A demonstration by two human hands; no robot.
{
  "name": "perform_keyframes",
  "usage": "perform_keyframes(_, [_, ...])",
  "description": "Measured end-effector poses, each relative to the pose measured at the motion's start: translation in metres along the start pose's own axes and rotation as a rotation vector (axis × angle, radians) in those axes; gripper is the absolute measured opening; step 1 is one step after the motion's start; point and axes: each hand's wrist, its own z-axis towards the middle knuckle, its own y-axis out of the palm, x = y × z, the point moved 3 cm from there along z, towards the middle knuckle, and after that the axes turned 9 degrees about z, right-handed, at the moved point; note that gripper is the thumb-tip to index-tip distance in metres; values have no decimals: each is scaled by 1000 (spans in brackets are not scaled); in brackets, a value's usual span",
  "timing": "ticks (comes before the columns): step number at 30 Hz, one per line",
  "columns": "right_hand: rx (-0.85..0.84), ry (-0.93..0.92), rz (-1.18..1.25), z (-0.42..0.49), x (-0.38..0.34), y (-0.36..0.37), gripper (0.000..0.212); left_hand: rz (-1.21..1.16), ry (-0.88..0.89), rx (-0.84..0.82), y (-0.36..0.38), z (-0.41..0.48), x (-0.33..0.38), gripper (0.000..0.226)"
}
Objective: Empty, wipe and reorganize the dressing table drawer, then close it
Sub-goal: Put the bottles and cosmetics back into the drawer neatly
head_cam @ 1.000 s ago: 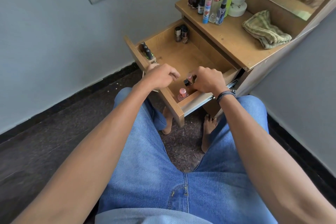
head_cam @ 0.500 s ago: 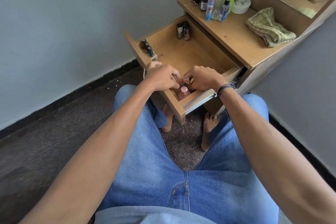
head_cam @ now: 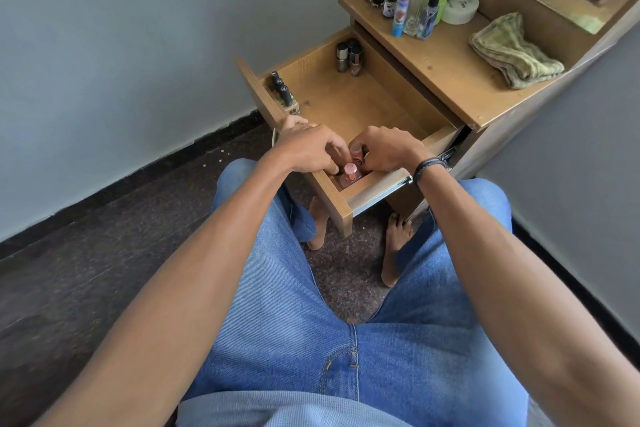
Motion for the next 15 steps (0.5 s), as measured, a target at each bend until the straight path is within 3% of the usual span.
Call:
perform_keyframes(6, [-62,31,19,1,0,-2,18,160,-40,-110,1,3,8,10])
perform_keyframes(11, [-64,37,22,0,-2,-3,34,93,-51,-9,5,3,4,23])
perform_keyframes(15, [-60,39,3,0,-3,-2,17,29,-31,41,4,0,2,31])
